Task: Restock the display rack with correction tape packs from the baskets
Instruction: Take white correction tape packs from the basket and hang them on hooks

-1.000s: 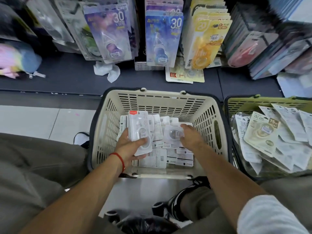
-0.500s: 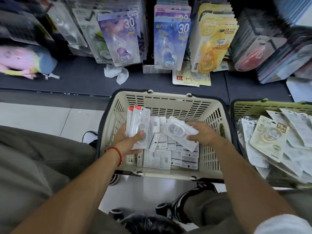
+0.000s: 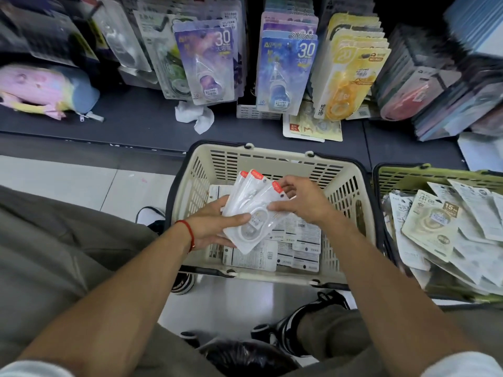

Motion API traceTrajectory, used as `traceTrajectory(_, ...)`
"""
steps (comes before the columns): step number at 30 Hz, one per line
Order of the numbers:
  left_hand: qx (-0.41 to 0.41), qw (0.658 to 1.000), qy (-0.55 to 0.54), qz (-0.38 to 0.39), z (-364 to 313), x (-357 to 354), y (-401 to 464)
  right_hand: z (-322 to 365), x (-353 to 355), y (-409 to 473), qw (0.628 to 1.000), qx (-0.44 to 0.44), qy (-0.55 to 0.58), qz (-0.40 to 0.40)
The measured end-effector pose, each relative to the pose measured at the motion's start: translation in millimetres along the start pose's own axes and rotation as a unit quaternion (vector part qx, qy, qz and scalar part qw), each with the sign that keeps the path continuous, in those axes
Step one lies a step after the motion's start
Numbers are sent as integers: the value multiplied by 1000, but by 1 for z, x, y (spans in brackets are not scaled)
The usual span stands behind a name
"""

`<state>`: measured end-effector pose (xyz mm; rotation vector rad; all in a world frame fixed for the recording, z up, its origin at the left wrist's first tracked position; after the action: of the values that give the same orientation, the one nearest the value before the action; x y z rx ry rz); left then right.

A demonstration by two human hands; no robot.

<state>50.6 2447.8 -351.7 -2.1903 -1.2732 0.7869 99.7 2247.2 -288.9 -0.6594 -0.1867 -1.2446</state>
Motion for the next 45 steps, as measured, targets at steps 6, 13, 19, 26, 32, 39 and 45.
traceTrajectory(6,-45,986,-82,-138,-11,41,-12,-70,-43,8,996,-87,-25,-17)
traceTrajectory(13,-121,960,-175,-182,-30,50,-27,-110,-118,-4,929,-97,-298,196)
traceTrajectory(19,-146,930,-148,-303,-35,64,-41,-92,-70,-9,944,-104,-243,196)
traceTrajectory(26,-207,904,-167,-336,-58,37,-45,-9,99,-41,990,-78,-56,-100)
traceTrajectory(32,-295,897,-216,-250,-117,-17,-55,129,66,-69,964,119,-125,-200)
traceTrajectory(39,-362,870,-257,-215,-180,-14,-98,202,63,-66,937,242,-23,-249)
traceTrajectory(45,-413,874,-215,-141,-258,-3,-133,232,89,-30,959,135,212,-130)
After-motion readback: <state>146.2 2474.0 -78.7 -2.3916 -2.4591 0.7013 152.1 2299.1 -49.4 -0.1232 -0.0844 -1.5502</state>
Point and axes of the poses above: each hand's wrist, its own y-axis towards the middle knuckle, its own x-axis out of the back of the hand, z = x × y, the point moved 10 cm from there along y, towards the middle knuckle, and after that the axes turned 1 degree about z, right-handed, at the moved point
